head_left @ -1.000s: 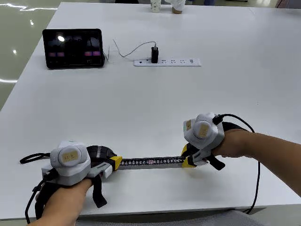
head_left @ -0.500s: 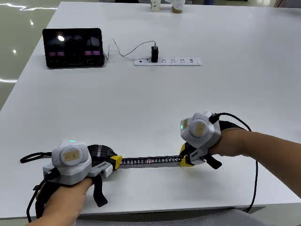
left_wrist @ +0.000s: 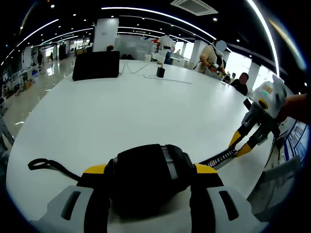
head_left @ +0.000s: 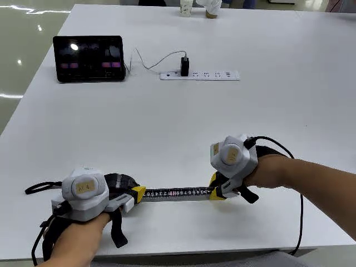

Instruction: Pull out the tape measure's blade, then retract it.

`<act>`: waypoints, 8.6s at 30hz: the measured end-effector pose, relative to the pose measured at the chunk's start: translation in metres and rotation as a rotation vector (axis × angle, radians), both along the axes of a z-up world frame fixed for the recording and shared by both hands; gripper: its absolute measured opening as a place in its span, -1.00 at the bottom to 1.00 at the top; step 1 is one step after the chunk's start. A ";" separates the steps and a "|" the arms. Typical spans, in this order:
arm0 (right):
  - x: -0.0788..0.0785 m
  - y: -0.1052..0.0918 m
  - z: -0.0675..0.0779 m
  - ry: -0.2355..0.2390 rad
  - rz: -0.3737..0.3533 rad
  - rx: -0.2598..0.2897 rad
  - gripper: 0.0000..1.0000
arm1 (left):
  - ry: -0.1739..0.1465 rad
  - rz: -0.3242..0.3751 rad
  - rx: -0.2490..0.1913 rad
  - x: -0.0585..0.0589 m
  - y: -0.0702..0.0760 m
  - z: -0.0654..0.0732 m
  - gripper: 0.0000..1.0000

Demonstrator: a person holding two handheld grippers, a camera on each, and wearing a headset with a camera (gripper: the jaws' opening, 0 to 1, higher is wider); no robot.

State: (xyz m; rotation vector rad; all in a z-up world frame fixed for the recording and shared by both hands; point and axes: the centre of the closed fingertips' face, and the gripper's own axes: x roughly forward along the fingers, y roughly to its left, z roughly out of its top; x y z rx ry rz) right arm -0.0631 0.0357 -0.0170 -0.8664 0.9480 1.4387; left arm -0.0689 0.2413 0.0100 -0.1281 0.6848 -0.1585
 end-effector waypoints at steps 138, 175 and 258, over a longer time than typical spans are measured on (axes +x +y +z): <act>-0.012 0.063 -0.001 0.015 0.009 0.048 -0.77 | 0.005 0.005 -0.027 0.001 0.002 0.000 0.24; -0.017 0.087 -0.001 -0.007 0.035 0.053 -0.78 | 0.003 0.005 -0.027 0.000 0.002 0.001 0.23; -0.022 0.133 0.001 -0.005 0.022 0.161 -0.78 | 0.005 -0.001 -0.046 0.000 0.003 0.001 0.22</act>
